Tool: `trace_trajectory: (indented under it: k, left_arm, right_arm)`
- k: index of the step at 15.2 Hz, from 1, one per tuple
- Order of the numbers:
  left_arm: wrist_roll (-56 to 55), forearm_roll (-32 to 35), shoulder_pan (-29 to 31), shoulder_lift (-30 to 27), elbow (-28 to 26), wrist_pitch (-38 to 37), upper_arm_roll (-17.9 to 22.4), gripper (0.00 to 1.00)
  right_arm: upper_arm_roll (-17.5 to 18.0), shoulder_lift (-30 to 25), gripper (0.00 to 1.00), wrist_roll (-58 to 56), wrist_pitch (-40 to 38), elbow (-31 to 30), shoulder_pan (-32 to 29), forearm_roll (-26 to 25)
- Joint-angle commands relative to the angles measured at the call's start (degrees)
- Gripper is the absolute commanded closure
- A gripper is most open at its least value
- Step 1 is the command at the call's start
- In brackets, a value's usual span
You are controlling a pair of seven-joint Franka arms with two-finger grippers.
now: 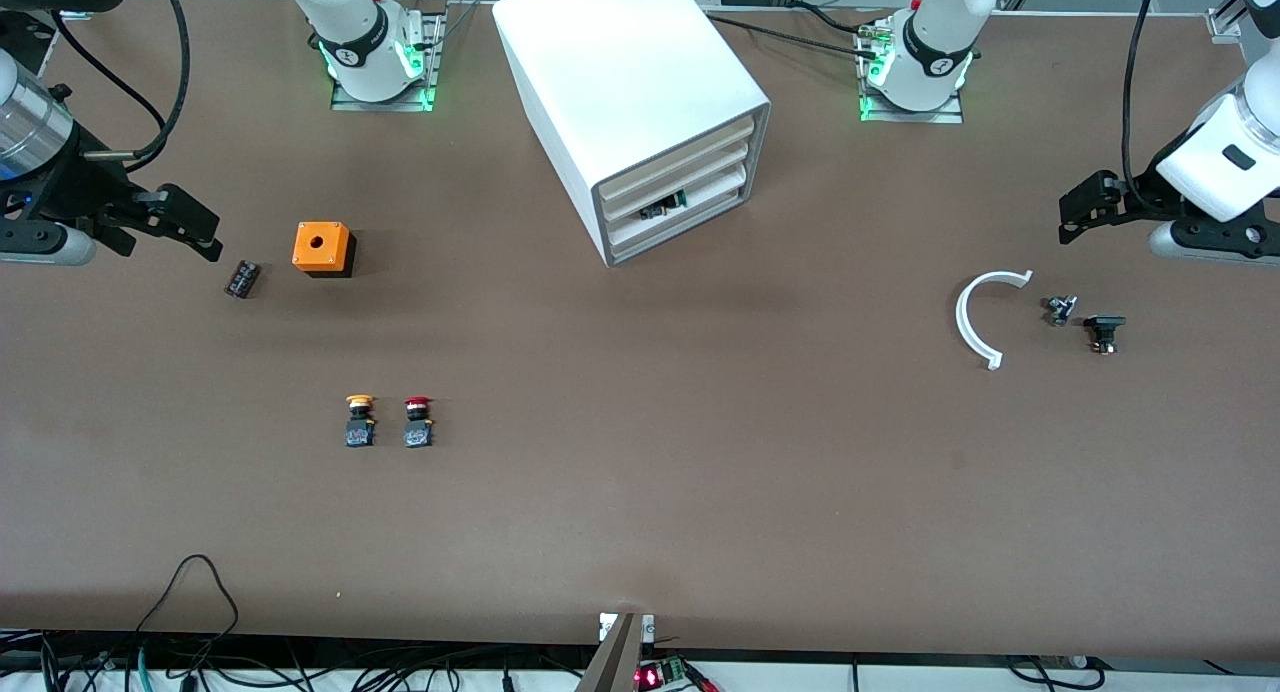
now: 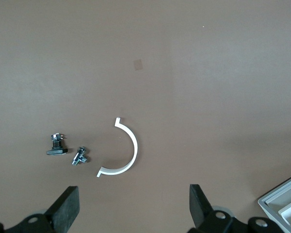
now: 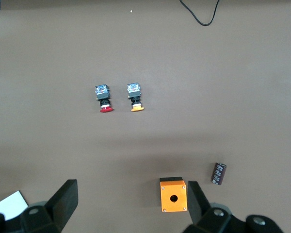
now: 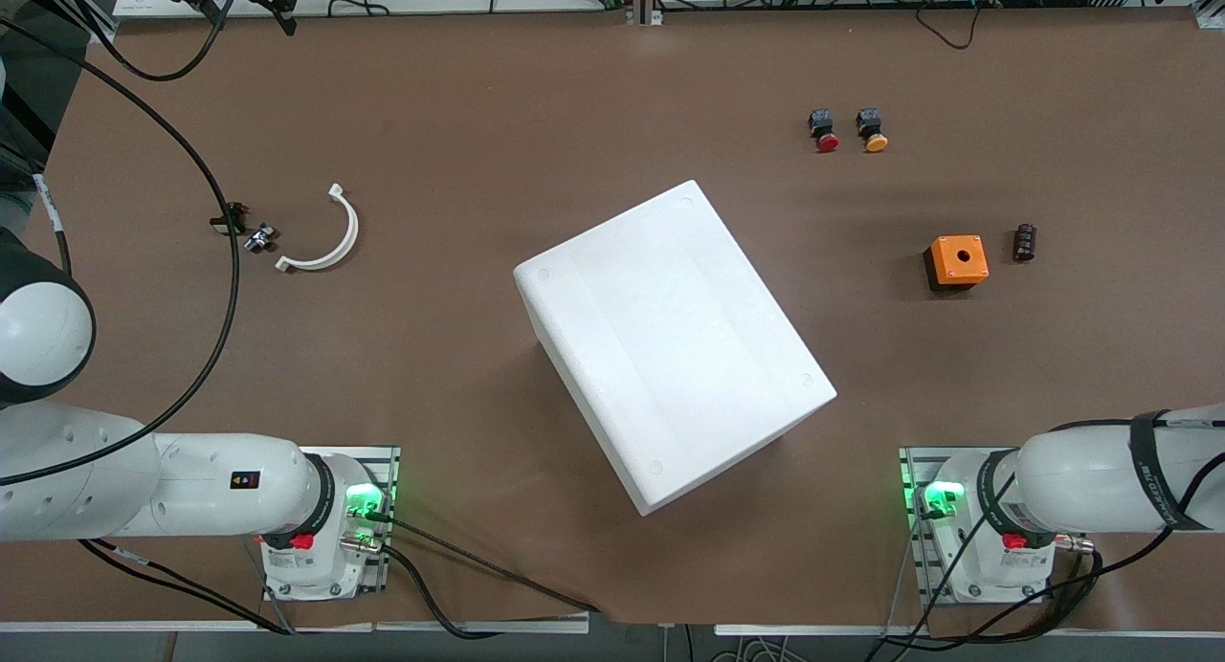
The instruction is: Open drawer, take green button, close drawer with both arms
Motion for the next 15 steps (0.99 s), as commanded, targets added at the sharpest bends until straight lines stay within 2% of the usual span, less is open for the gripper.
trace_trajectory:
  k: [1,6,9,15]
  left_arm:
    - [1.41,-0.52,-0.3,0.58,1.56,-0.78,0.33,0.0]
    - [1.41,-0.61,-0.3,0.58,1.56,-0.87,0.24,0.0]
    - [1.32,-1.3,-0.3,0.58,1.56,-1.74,0.24,0.0]
    - [1.41,-4.12,-1.88,0.84,1.48,-9.82,-0.19,0.0]
  right_arm:
    - [0.52,0.4,0.0,0.31,-1.12,1.22,-0.24,-0.74]
    - [0.52,0.4,0.0,0.13,-0.95,1.48,-0.24,-0.65]
    - [0.52,2.59,0.0,-0.04,-1.12,6.48,-0.32,-0.65]
    - [0.52,4.88,0.0,0.13,-1.12,4.92,-0.23,-0.39]
